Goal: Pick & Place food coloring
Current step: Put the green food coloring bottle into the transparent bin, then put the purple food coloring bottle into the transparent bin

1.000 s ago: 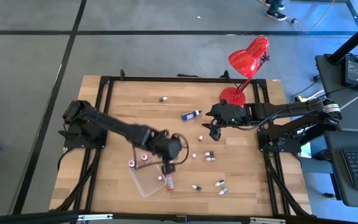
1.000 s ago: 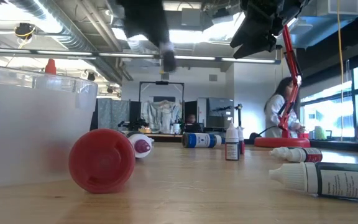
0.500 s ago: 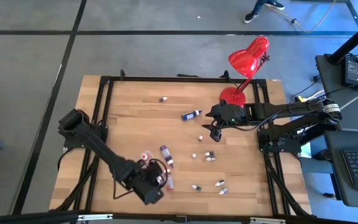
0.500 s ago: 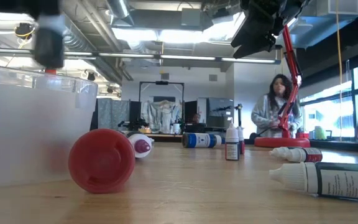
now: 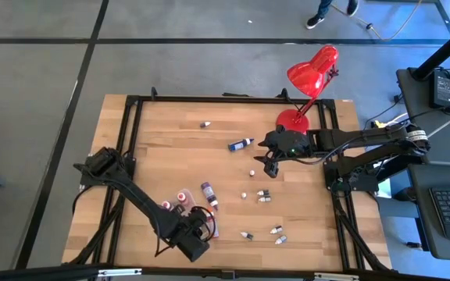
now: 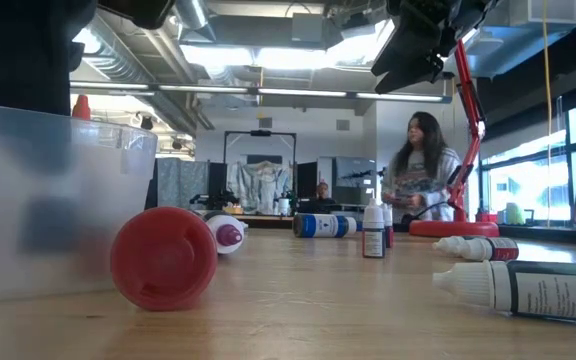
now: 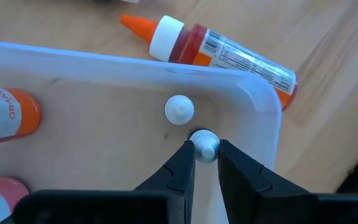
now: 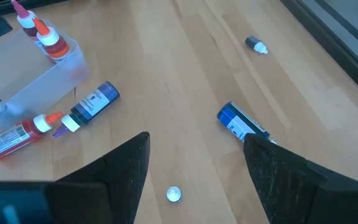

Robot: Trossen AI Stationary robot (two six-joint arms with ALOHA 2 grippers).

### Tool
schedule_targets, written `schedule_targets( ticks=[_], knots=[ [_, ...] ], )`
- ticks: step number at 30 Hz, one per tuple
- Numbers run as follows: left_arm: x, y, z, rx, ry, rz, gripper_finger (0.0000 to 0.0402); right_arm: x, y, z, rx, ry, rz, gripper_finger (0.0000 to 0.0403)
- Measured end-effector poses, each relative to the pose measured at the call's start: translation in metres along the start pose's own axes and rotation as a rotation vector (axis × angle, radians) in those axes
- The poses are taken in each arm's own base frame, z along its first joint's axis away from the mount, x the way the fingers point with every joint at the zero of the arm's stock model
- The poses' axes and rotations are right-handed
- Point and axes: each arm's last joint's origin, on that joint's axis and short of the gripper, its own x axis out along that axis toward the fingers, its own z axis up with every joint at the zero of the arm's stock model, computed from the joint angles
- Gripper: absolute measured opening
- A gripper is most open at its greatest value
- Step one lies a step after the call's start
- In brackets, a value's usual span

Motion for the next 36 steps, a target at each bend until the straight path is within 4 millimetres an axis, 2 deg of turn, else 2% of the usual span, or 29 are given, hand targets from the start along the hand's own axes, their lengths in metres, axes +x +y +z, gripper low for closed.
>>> schedule_targets(
  ticks=[9,20,27,32,36],
  knots=[
    [0.001,0.000,0.001,0.076,0.003,0.000,0.0077,0.000,0.000,0.000,-0.001,0.001,0.000,0.0262],
    [-0.002,-0.001,0.000,0.081,0.088,-0.009,0.0101,0.000,0.000,0.000,-0.004,0.001,0.000,0.0262],
    [-0.034,-0.005,0.014,0.158,0.079,-0.101,0.0106,0.000,0.000,0.000,-0.003,0.001,0.000,0.0262],
    [-0.068,0.003,0.043,0.136,0.023,-0.191,0.0103,0.000,0.001,0.000,0.002,0.006,0.023,0.0262],
    [-0.086,0.016,0.072,0.172,-0.075,-0.230,0.0106,0.000,0.001,0.000,0.001,0.014,0.047,0.0262]
  ],
)
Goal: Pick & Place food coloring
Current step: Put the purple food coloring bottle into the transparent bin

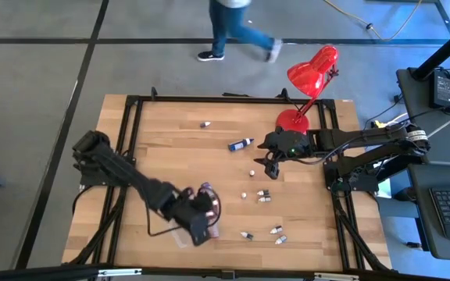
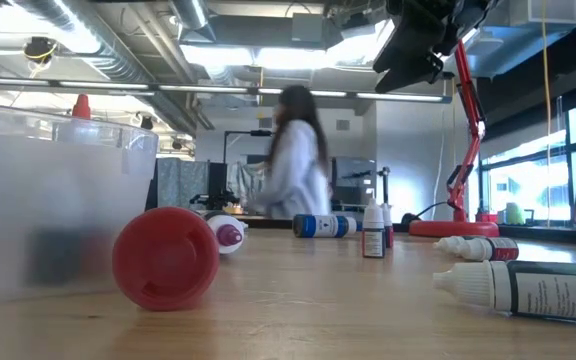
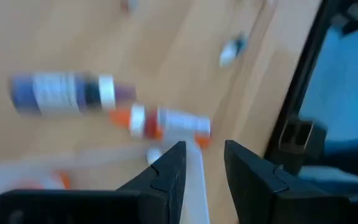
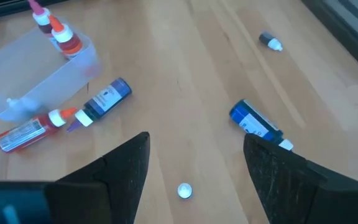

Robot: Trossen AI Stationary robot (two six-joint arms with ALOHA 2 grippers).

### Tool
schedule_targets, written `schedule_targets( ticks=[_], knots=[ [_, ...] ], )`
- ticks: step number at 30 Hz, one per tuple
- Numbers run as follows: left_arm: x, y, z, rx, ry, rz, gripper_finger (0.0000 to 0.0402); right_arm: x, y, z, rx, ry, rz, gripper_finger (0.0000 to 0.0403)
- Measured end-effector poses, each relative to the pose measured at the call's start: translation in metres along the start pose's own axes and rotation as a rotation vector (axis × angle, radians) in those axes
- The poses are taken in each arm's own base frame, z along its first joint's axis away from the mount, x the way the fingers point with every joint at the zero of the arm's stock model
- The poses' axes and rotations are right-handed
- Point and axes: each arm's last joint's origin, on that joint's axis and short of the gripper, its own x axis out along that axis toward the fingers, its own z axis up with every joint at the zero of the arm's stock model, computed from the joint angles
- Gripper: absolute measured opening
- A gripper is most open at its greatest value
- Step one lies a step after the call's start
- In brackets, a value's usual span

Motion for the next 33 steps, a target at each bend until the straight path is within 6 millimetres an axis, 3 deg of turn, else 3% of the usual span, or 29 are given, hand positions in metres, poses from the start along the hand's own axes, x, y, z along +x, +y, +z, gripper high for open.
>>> schedule_targets(
  ticks=[7,14,21,27,33],
  knots=[
    [-0.003,0.023,0.054,0.249,-0.204,0.002,0.0103,0.000,-0.001,-0.002,-0.004,0.021,-0.006,0.0262],
    [0.018,0.044,0.097,0.353,-0.283,-0.035,0.0117,-0.001,-0.002,-0.008,0.013,0.078,-0.024,0.0262],
    [0.060,0.062,0.105,0.421,-0.161,-0.016,0.0168,-0.001,-0.003,-0.011,0.009,0.108,-0.033,0.0262],
    [0.097,0.068,0.098,0.430,-0.068,0.030,0.0186,-0.001,-0.003,-0.011,0.009,0.108,-0.034,0.0262],
    [0.107,0.074,0.087,0.627,0.078,0.007,0.0182,-0.001,-0.003,-0.010,0.010,0.105,-0.040,0.0262]
  ],
)
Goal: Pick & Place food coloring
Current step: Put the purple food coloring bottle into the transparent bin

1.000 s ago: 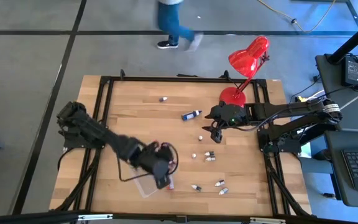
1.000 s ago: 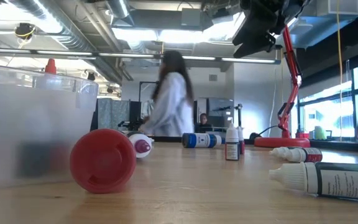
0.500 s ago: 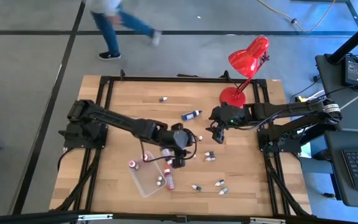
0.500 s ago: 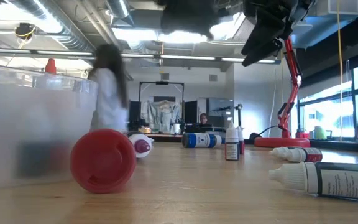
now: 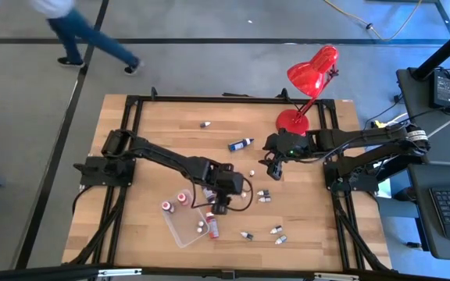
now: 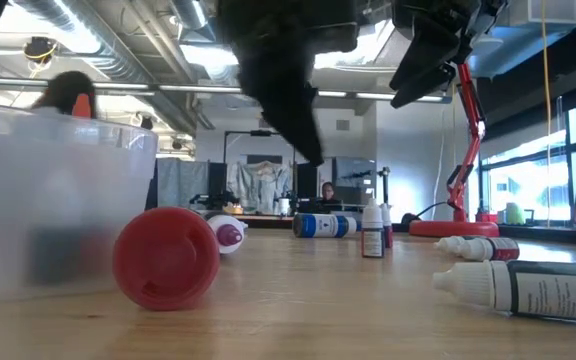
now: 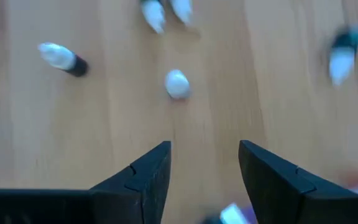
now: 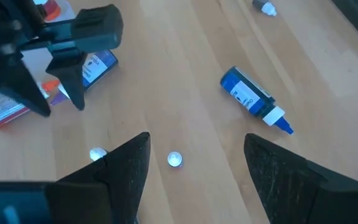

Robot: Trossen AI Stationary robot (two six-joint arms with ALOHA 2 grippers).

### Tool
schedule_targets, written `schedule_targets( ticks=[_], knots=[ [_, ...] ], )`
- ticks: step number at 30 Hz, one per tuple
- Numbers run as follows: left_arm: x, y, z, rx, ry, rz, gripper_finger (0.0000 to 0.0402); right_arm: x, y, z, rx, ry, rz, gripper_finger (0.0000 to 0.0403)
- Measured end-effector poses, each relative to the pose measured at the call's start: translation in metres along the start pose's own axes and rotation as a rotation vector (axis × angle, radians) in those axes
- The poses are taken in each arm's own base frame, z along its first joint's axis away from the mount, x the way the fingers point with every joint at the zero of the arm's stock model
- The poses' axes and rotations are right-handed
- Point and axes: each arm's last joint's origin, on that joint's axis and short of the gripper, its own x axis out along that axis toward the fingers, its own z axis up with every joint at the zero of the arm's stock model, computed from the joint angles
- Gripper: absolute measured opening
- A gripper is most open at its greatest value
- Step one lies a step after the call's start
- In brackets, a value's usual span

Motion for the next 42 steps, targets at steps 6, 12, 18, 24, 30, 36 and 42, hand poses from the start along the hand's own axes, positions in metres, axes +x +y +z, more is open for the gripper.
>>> schedule_targets(
  ticks=[6,12,18,24,30,36,42],
  knots=[
    [-0.001,-0.004,-0.014,0.310,0.144,-0.038,0.0178,0.000,0.000,0.000,0.025,-0.002,0.000,0.0262],
    [-0.003,-0.010,-0.023,0.569,0.222,-0.078,0.0178,0.000,0.000,0.000,0.071,-0.002,-0.001,0.0262],
    [-0.003,-0.011,-0.024,0.699,0.230,-0.103,0.0178,0.000,0.000,0.000,0.082,-0.002,-0.001,0.0262],
    [-0.004,-0.005,-0.026,0.677,0.238,-0.155,0.0178,0.000,0.000,0.000,0.104,-0.002,-0.001,0.0262],
    [0.014,-0.005,-0.030,0.713,0.278,-0.186,0.0178,0.000,0.000,0.000,0.115,-0.002,-0.001,0.0262],
    [0.033,-0.004,-0.035,0.747,0.355,-0.100,0.0178,0.000,0.000,0.000,0.127,-0.002,-0.003,0.0262],
    [0.040,-0.002,-0.037,0.752,0.373,-0.086,0.0173,0.000,0.000,0.000,0.126,-0.002,-0.003,0.0262]
  ],
)
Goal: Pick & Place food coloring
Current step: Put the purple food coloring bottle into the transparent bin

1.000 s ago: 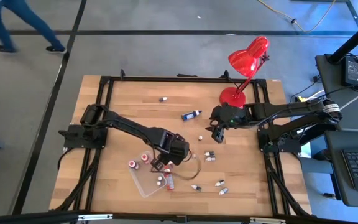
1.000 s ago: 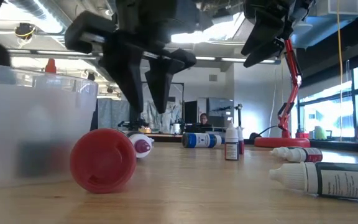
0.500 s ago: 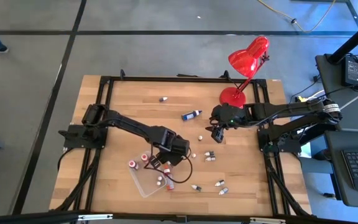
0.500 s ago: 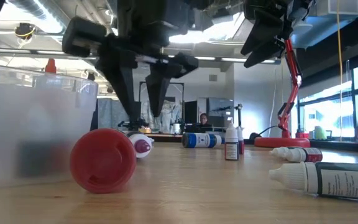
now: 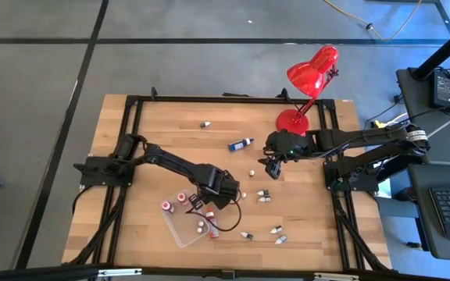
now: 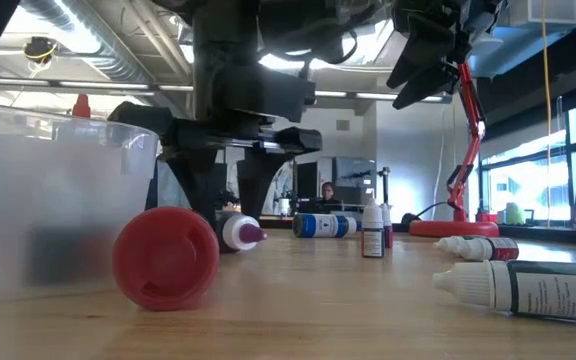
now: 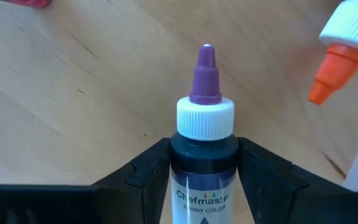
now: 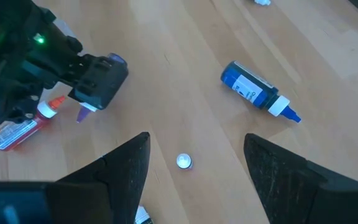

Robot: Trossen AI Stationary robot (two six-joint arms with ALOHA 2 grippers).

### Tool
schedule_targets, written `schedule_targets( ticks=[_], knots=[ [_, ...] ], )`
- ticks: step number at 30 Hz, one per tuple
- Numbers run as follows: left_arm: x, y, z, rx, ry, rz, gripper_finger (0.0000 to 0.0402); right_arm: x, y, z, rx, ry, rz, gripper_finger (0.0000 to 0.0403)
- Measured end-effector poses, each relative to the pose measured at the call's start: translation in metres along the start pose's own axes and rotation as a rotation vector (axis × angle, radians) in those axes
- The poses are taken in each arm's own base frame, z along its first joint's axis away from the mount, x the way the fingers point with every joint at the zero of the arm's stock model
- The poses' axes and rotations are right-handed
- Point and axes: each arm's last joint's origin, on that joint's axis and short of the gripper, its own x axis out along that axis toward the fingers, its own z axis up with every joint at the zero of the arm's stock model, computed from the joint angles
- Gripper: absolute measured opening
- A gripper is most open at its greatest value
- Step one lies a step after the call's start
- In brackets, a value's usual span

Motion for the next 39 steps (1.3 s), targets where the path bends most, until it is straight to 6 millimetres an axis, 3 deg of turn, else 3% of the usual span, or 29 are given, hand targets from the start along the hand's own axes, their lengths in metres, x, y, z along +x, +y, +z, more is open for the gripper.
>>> schedule_targets(
  ticks=[6,13,18,25,32,39],
  knots=[
    [0.000,0.000,0.001,-0.002,-0.015,-0.015,0.0141,0.000,0.000,0.000,-0.002,0.000,0.000,0.0262],
    [-0.011,0.005,0.005,-0.086,-0.047,0.019,0.0138,0.000,0.000,0.000,-0.008,0.001,-0.001,0.0262],
    [-0.058,0.016,0.004,-0.229,-0.141,0.136,0.0138,0.000,0.000,0.000,-0.031,0.002,0.000,0.0262],
    [-0.132,0.020,-0.019,-0.694,-0.384,0.151,0.0140,0.000,0.000,0.000,-0.081,0.002,0.000,0.0262],
    [-0.184,-0.020,-0.018,-0.911,-0.591,0.252,0.0139,0.000,0.000,0.000,-0.134,0.002,0.001,0.0262],
    [-0.213,-0.090,0.004,-1.122,-0.741,0.514,0.0140,0.000,0.000,0.000,-0.159,0.000,0.001,0.0262]
  ],
)
